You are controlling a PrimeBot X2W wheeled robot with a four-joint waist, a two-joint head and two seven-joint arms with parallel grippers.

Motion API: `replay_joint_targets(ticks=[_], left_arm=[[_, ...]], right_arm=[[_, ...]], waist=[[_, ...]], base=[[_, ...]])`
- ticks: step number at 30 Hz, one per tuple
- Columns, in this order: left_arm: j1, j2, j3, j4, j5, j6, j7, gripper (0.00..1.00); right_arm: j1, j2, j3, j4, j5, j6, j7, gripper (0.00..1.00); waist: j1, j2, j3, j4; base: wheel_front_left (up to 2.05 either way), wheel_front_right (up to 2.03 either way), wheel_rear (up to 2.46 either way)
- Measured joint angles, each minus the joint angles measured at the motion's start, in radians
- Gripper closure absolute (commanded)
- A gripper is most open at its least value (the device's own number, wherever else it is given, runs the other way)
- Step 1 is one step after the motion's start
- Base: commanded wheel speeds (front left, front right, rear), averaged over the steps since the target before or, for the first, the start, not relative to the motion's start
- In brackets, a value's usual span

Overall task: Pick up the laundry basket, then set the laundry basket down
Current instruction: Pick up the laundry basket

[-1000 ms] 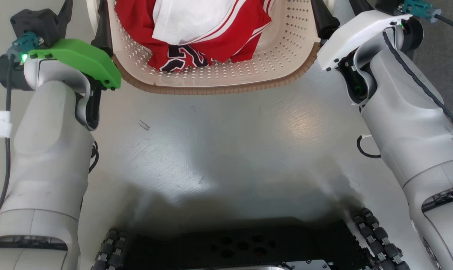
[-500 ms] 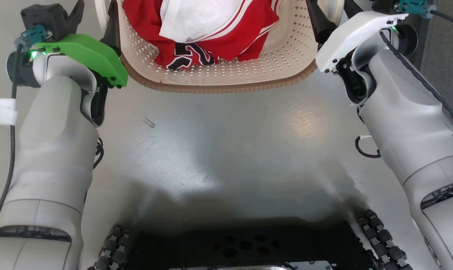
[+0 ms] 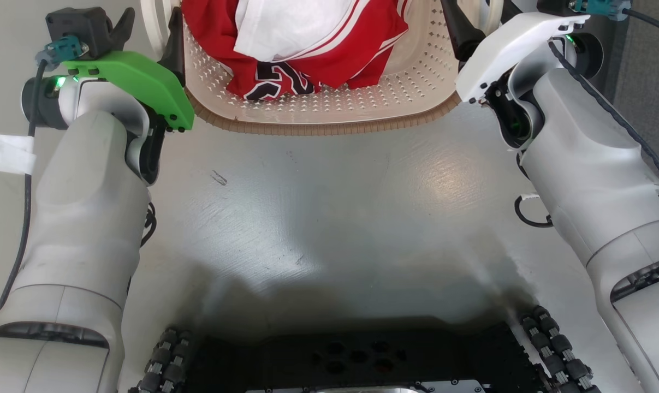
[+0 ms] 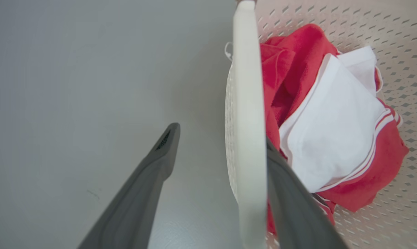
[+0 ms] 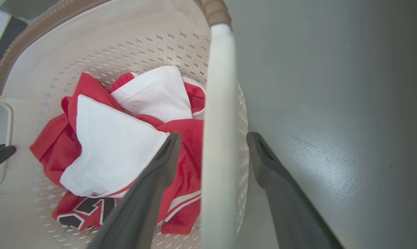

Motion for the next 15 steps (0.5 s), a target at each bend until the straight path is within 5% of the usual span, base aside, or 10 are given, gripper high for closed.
replay_joint_targets(ticks=[2, 4, 5, 6, 7, 10, 15], left_arm=[[-0.001, 0.0, -0.004, 0.004, -0.002, 0.0, 0.0, 0.29], [-0.006, -0.002, -0.011, 0.007, -0.01, -0.003, 0.0, 0.55], [-0.008, -0.003, -0.018, 0.007, -0.011, -0.004, 0.0, 0.55], [-0.01, -0.005, -0.025, 0.007, -0.011, -0.006, 0.0, 0.92], [-0.01, -0.005, -0.032, 0.007, -0.013, -0.008, 0.0, 1.0], [-0.013, -0.007, -0.044, 0.007, -0.031, -0.008, 0.0, 1.0], [-0.013, -0.007, -0.067, 0.01, -0.053, -0.008, 0.0, 1.0]], right_arm=[[-0.001, 0.0, 0.008, 0.004, 0.005, 0.0, 0.0, 0.08], [-0.002, 0.0, 0.016, 0.008, 0.01, 0.0, 0.0, 0.4], [-0.002, 0.0, 0.02, 0.009, 0.014, 0.0, 0.0, 0.52], [-0.003, 0.0, 0.024, 0.011, 0.014, 0.0, 0.0, 0.57], [-0.004, 0.0, 0.028, 0.012, 0.017, 0.0, 0.0, 0.65], [-0.007, 0.001, 0.035, 0.019, 0.028, -0.002, -0.001, 0.96], [-0.015, 0.0, 0.047, 0.028, 0.049, -0.011, -0.002, 1.0]], waist=[[0.0, 0.0, 0.0, 0.0], [0.0, 0.0, 0.0, 0.001], [0.0, 0.0, -0.001, 0.001], [0.0, 0.0, -0.001, 0.001], [0.0, 0.0, -0.001, 0.001], [0.0, 0.0, -0.001, 0.001], [0.0, 0.0, -0.005, -0.001]], base=[[0.0, 0.0, 0.0], [0.0, 0.0, 0.0], [0.0, 0.0, 0.0], [0.0, 0.0, 0.0], [0.0, 0.0, 0.0], [0.0, 0.0, 0.0], [0.0, 0.0, 0.0]])
